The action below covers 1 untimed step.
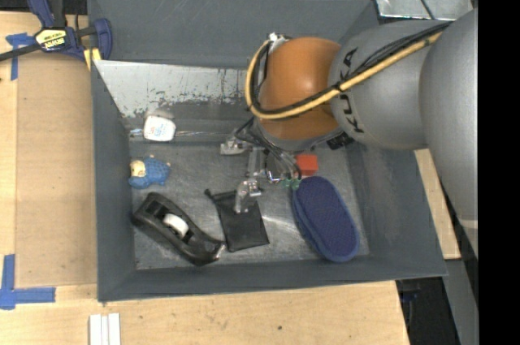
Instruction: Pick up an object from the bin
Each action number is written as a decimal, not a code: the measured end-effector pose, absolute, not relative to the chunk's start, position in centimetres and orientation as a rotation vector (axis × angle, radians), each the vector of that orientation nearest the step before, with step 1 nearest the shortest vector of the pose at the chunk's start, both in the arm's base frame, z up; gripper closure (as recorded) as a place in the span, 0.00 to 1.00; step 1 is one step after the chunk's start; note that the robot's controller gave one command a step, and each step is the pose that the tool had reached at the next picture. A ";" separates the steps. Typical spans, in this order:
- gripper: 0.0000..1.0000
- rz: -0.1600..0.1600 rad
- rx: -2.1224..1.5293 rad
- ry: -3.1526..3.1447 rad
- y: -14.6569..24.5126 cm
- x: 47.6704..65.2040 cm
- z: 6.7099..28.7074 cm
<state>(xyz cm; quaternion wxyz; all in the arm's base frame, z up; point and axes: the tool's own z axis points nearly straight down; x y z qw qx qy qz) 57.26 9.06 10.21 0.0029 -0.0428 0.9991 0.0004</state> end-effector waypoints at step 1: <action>0.00 0.001 -0.078 3.134 7.9 57.7 11.5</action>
Offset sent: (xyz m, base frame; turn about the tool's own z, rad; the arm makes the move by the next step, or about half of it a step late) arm 0.0034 -0.0111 0.0119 0.0367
